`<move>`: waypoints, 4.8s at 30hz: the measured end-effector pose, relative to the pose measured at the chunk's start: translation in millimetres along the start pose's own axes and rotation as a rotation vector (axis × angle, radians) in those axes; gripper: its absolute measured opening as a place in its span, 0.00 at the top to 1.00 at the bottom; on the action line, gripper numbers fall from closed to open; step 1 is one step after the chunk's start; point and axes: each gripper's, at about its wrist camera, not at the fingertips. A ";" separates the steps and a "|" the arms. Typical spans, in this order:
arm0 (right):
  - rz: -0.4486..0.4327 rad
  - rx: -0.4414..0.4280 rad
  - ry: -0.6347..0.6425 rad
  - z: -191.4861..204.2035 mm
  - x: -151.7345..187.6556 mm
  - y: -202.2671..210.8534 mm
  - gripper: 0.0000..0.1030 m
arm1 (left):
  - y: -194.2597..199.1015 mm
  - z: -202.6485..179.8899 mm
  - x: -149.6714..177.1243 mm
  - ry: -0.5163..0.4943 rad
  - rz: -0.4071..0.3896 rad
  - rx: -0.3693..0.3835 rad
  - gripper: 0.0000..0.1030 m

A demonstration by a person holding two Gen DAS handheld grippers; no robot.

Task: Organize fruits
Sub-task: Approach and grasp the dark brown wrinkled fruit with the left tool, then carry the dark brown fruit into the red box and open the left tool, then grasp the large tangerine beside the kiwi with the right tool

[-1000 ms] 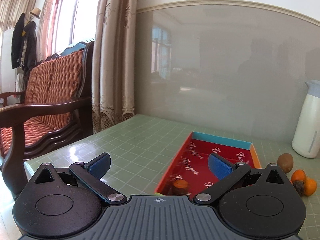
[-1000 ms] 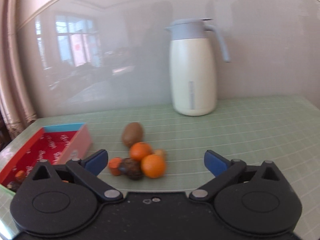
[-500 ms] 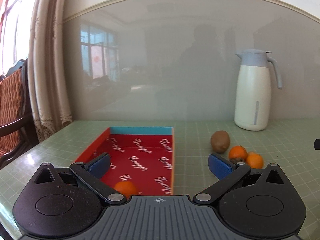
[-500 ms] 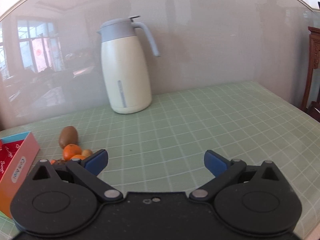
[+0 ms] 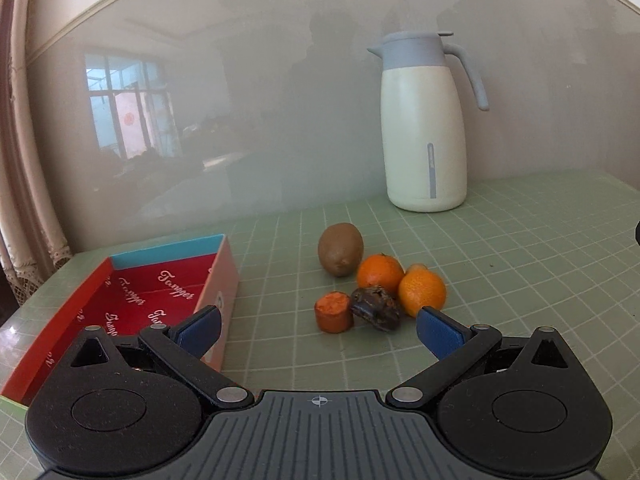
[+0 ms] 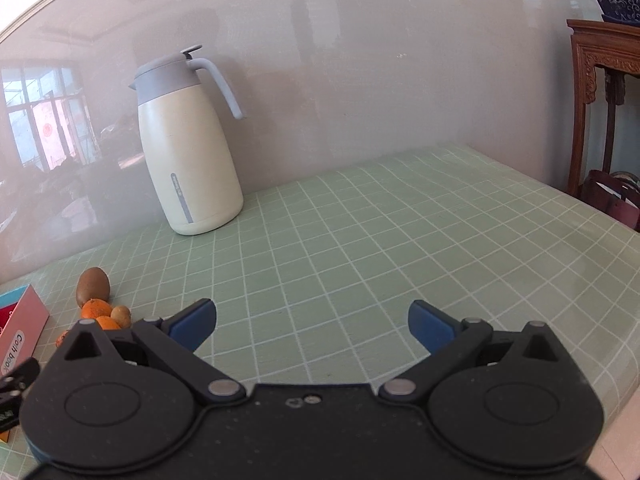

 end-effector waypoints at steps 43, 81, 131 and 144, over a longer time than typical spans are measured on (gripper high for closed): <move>-0.047 -0.006 -0.096 -15.3 -6.0 7.2 0.00 | -77.6 -13.5 -7.2 0.191 0.150 0.158 0.53; -0.068 0.078 -0.026 -1.4 -1.9 7.9 0.00 | -46.3 -1.8 -13.9 0.203 0.029 0.142 0.61; 0.139 -0.114 0.245 169.6 20.3 -86.7 0.26 | 0.2 211.1 23.5 0.475 0.086 -0.243 0.60; 0.072 -0.172 0.267 183.0 22.6 -66.1 0.63 | 21.4 216.6 21.4 0.459 -0.005 -0.273 0.60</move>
Point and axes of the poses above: each gripper's, at about its wrist camera, not at the fingertips, and y roughly against the way its jaws point, z to its left, x to its underside, and after that the axes turned 6 degrees about x, right-handed
